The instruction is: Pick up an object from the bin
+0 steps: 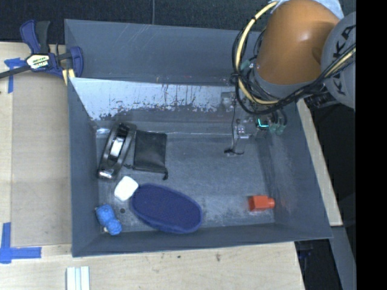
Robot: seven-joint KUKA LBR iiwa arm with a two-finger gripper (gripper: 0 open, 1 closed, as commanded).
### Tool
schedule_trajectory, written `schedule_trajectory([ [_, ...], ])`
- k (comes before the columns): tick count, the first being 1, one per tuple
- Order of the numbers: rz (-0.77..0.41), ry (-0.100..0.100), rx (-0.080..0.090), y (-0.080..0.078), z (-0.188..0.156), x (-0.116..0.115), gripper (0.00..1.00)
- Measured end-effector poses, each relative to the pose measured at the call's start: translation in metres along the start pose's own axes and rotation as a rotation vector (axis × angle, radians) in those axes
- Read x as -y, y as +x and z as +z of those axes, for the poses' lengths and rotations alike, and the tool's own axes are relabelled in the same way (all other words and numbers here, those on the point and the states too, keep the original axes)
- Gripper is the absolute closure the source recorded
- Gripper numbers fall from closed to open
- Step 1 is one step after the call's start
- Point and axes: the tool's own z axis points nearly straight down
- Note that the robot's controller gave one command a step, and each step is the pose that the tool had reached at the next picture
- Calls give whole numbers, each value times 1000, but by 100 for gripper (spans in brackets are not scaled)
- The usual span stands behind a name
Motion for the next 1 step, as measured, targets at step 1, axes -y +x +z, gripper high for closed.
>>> schedule_trajectory([
  [1,69,0,1,-16,111,35,0],
])
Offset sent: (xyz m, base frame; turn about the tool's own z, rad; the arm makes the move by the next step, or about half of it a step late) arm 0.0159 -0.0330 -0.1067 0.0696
